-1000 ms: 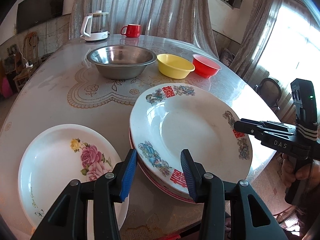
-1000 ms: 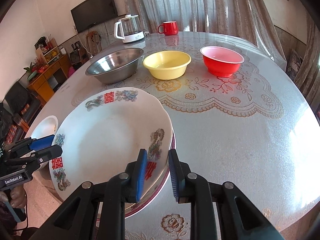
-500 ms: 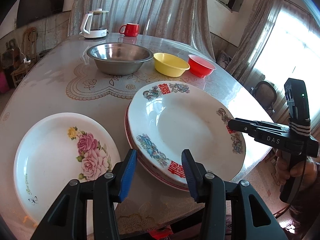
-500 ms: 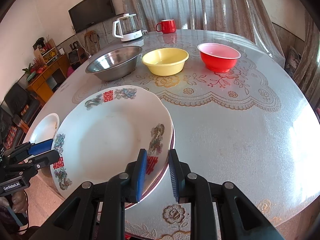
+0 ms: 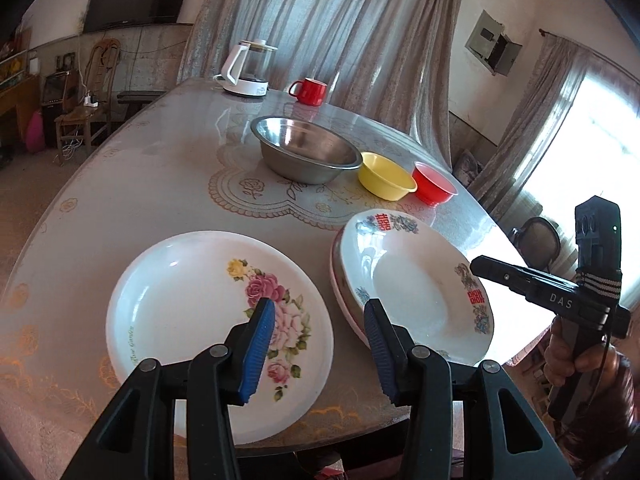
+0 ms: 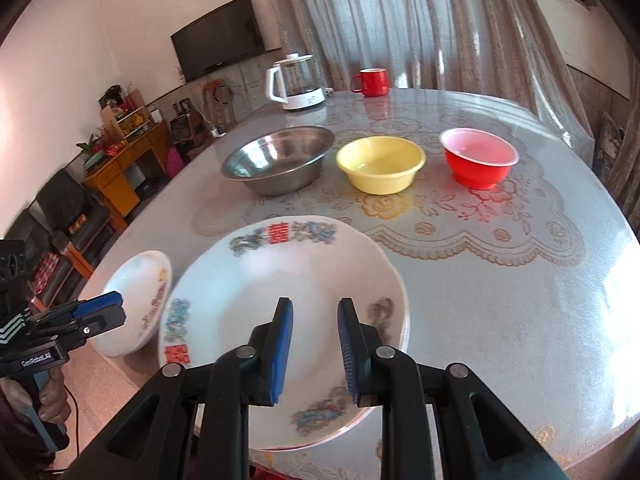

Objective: Organize plates and bowls
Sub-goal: 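Move the left gripper to the pink-rose plate rim, then grasp the pink-rose plate rim with the left gripper and lift it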

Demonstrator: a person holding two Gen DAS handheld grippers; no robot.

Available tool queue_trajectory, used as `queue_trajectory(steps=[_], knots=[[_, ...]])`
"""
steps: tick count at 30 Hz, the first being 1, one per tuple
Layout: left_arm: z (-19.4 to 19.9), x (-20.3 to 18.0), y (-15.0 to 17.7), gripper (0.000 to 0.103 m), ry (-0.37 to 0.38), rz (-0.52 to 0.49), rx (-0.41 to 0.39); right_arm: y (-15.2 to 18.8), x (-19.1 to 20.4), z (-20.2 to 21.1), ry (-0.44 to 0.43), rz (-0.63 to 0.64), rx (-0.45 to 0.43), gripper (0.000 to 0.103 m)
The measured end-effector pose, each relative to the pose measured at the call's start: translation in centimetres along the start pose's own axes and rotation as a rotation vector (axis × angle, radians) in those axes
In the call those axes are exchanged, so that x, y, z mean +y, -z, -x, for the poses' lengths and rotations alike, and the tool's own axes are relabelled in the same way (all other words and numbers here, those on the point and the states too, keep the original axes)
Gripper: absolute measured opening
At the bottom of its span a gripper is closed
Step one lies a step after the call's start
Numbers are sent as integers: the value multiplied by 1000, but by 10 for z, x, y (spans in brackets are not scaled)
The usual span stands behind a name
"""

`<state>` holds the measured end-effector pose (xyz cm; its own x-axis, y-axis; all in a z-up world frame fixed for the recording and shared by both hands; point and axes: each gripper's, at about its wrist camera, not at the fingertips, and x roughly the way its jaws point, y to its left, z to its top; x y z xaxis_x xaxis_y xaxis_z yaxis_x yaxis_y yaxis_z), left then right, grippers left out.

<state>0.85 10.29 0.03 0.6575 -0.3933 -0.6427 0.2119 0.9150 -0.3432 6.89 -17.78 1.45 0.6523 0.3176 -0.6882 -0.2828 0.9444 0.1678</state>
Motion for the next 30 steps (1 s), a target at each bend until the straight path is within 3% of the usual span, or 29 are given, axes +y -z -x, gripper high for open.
queue_trajectory(steps=[5,11,17,27,30], knots=[[17,40,7,46,-88,111,-22,-7,49,-26,-152,91,62,22],[36,79,29,42,-146,227,-43,-20,109,-61,-244,230,129,22],[29,87,50,34,-136,256,-12,-32,143,-97,-252,326,195,22],[14,74,56,36,-70,250,11,-38,162,-143,-173,449,293,22],[11,65,55,36,-122,222,-10,-36,164,-154,-164,484,339,22]])
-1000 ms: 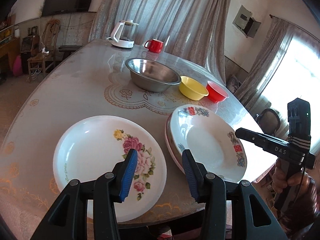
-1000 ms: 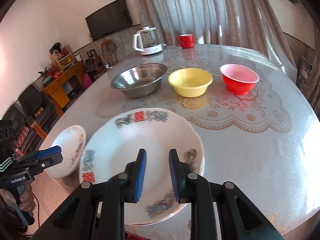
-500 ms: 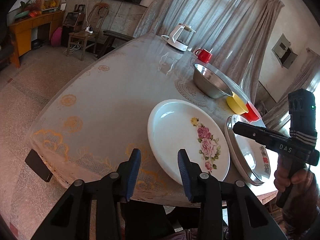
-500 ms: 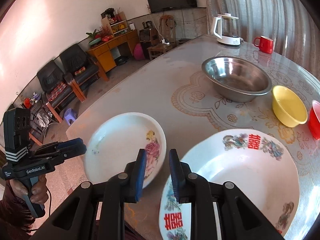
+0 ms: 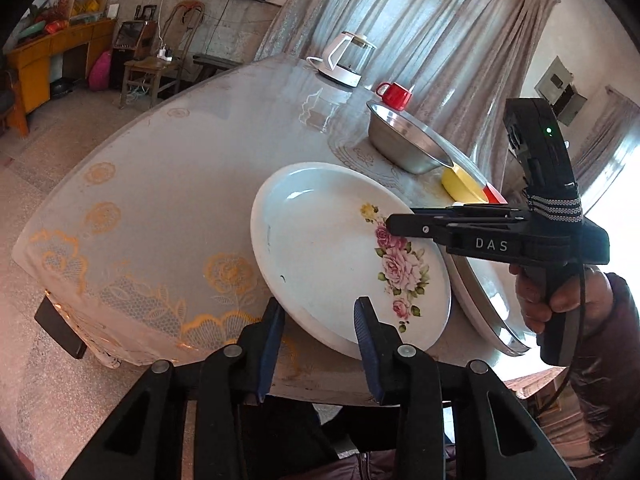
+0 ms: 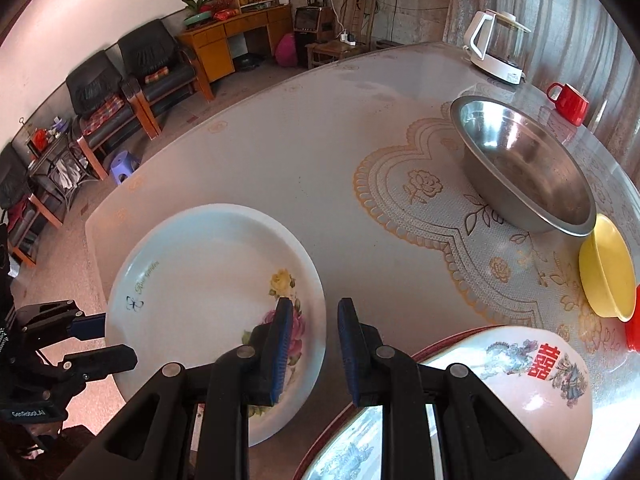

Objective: Organize plates and bowls
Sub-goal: 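Grasp the pink-rose plate rim with the left gripper and lift it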

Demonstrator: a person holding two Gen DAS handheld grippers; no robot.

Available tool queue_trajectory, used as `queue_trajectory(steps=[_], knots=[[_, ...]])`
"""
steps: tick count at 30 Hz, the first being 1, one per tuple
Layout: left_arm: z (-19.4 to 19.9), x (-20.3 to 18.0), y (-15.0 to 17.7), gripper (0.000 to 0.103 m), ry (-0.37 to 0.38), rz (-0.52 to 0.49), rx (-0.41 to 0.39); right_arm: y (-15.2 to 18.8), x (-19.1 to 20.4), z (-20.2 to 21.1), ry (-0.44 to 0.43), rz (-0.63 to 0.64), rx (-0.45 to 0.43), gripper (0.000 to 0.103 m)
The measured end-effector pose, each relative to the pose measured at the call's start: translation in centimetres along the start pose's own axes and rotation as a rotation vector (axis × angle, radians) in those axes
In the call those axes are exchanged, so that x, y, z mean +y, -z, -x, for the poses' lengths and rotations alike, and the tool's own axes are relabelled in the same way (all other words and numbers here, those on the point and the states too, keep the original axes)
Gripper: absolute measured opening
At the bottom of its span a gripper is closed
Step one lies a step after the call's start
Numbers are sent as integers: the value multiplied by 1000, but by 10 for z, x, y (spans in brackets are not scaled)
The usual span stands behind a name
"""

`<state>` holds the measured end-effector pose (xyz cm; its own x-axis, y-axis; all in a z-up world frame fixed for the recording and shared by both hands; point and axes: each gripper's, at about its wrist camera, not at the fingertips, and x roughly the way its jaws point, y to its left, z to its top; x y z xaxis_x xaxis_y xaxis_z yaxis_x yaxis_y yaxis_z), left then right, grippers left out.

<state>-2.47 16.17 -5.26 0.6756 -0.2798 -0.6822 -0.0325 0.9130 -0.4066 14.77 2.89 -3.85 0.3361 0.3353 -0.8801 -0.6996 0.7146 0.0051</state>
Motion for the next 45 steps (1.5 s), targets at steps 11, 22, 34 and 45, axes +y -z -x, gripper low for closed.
queue_trajectory(steps=[11,22,34,45], knots=[[-20,6,-27,32,-105,30,-51,-7,-1,-8,27,10,9,22],[-33,3,-33,29,-213,2,-89,-19,-5,-14,2,-48,-6,22],[-26,11,-43,28,-198,111,-125,-16,-8,-7,-8,-133,-56,22],[-24,21,-40,35,-203,100,-80,-23,-11,-15,-33,-147,-47,22]])
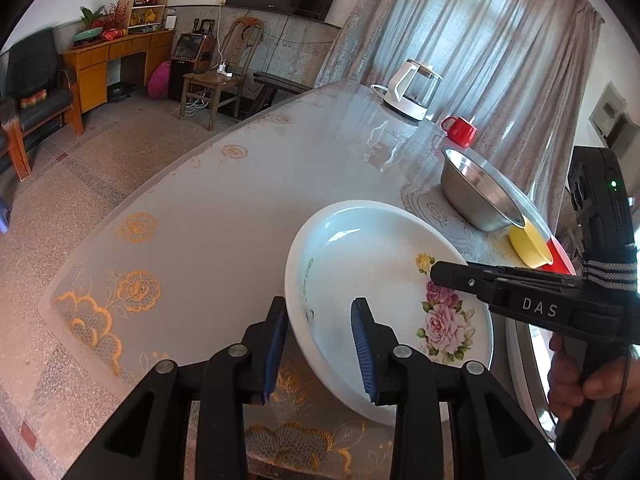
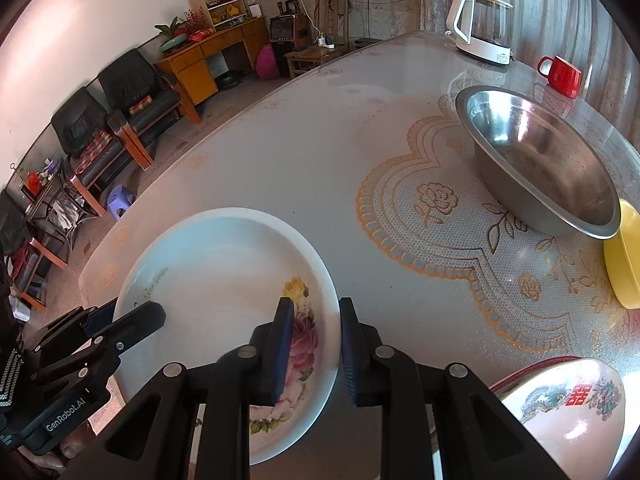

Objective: Organize plates and bowls
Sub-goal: 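Grasp the pink-rose plate rim with the left gripper and lift it, then carry the pink-rose plate with the left gripper over the plate stack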

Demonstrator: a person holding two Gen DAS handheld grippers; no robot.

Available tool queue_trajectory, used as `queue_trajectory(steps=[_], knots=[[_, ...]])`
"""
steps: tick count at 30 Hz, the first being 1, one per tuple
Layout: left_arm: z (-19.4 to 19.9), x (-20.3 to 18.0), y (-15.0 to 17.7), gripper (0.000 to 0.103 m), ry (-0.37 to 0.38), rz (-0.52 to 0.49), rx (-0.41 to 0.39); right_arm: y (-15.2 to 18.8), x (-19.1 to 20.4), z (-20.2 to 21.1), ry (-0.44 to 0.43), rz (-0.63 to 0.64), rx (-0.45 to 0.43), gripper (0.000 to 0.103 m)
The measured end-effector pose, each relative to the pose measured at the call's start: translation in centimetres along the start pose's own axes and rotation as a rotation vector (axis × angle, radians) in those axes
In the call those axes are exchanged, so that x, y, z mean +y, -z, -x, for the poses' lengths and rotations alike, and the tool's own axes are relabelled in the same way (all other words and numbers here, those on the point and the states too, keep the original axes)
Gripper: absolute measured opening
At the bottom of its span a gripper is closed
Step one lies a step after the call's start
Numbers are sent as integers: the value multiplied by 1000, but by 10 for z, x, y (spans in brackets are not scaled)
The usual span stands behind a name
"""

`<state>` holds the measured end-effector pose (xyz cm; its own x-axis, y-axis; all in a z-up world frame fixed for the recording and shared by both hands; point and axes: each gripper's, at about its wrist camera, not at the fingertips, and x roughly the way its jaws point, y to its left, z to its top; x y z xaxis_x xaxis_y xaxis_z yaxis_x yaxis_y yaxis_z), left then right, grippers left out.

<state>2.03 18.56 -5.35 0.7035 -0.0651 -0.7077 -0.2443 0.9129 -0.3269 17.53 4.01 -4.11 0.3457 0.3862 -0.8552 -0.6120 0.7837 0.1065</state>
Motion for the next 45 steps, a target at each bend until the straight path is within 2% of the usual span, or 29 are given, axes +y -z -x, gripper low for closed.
queue_trajectory(steps=[4,5,10,17,22,31,38,45], knots=[[7,-2,9,34,4,-31,-6,1,4,-2,-6,30,24,25],[6,-4,9,30,16,-36,-4,2,4,-1,-11,30,23,26],[5,-5,9,29,3,-28,-14,3,4,3,12,31,15,23],[19,-5,3,29,19,-2,-41,7,7,24,-3,18,-54,22],[32,-17,-4,29,46,-21,-75,13,2,45,-16,-21,-114,22],[43,-73,-10,29,152,-147,-84,41,-28,98,7,-133,-213,22],[36,-129,-3,29,250,-258,-37,79,-73,141,74,-249,-278,22],[20,-170,12,29,300,-356,44,122,-108,158,136,-368,-274,22]])
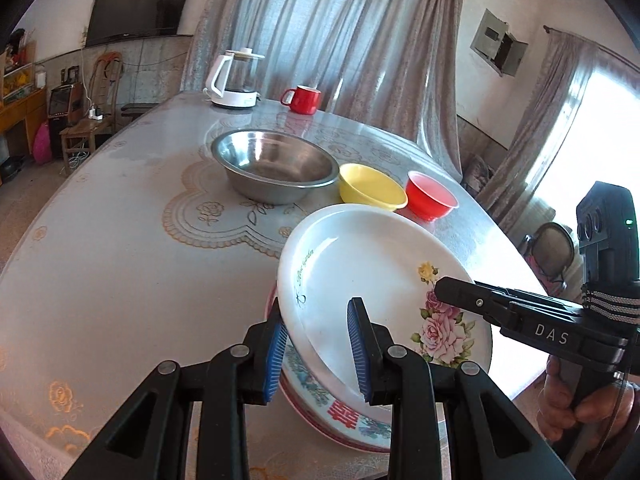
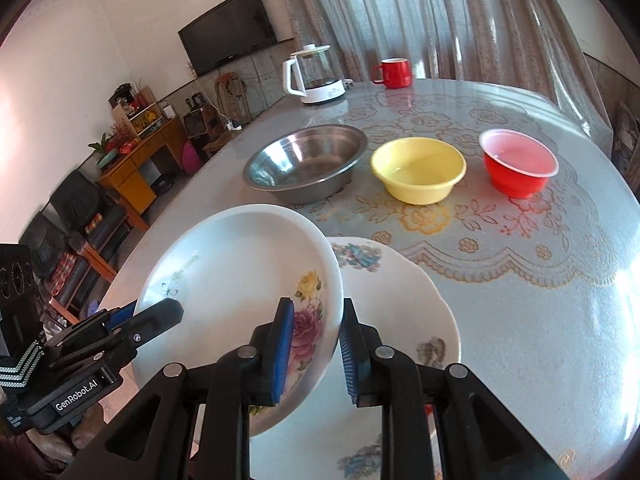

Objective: Organize plates and bowls
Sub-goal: 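Carry the pink-rose plate with the left gripper over the plate stack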

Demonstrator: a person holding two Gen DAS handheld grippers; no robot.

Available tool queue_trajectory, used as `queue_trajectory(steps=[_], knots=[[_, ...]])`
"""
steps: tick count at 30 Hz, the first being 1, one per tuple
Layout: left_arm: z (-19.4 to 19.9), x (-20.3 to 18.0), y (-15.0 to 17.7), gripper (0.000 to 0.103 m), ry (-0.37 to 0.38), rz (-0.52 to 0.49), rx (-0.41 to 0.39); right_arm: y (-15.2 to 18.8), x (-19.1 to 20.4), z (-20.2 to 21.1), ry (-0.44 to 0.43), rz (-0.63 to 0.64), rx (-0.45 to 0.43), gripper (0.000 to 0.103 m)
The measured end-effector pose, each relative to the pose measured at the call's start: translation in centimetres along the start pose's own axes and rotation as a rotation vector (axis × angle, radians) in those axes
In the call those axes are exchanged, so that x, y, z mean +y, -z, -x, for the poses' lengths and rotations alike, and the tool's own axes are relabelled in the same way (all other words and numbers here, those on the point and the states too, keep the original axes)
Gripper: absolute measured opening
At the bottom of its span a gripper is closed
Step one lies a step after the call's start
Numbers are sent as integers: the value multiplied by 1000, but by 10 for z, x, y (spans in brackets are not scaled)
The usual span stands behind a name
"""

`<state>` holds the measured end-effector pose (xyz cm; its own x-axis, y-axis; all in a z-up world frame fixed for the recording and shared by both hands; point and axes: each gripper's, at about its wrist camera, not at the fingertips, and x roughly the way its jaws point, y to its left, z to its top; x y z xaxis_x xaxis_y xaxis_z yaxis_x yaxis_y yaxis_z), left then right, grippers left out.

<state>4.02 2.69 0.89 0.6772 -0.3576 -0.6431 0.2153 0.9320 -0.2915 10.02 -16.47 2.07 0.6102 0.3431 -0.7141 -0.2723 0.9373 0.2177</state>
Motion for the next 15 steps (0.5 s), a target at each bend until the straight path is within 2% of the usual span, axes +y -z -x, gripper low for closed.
queue_trajectory(steps=[8,15], knots=[[-25,-21,12,30,-6,-66,75,19,-28,-9,61,-55,48,22],[-34,-22,17,33,-22,-84,100,25,-31,-12,106,-23,58,24]])
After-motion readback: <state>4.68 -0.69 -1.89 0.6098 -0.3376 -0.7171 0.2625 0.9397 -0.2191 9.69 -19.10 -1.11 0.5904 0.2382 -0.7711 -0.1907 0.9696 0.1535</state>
